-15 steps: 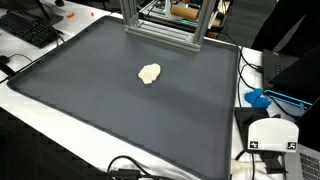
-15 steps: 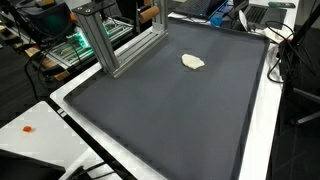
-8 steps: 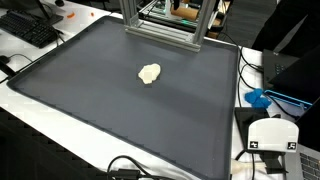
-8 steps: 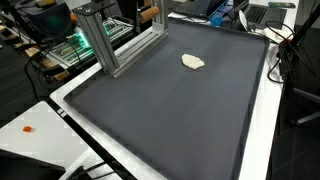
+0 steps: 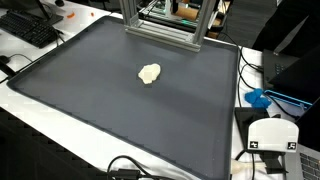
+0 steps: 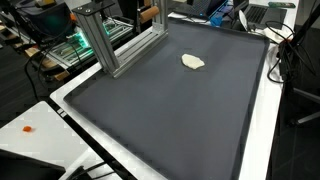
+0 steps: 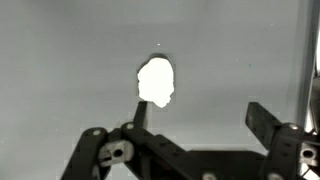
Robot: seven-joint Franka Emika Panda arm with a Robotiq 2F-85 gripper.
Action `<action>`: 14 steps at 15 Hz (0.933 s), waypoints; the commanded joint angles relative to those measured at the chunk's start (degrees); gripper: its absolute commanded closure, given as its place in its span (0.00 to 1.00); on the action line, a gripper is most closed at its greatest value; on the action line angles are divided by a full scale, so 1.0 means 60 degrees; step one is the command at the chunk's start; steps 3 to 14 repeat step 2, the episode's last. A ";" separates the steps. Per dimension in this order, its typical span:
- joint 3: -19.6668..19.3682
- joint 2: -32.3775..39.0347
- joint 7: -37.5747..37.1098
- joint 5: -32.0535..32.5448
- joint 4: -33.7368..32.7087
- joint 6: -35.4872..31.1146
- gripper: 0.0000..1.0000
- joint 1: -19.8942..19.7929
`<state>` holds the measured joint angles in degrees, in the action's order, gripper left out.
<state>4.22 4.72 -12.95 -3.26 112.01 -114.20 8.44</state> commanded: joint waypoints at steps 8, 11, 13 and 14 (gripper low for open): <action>0.0105 -0.0019 -0.0007 0.0011 0.0007 0.0006 0.00 -0.0106; 0.0105 -0.0019 -0.0007 0.0011 0.0007 0.0006 0.00 -0.0106; 0.0105 -0.0019 -0.0007 0.0011 0.0007 0.0006 0.00 -0.0106; 0.0105 -0.0019 -0.0007 0.0011 0.0007 0.0006 0.00 -0.0106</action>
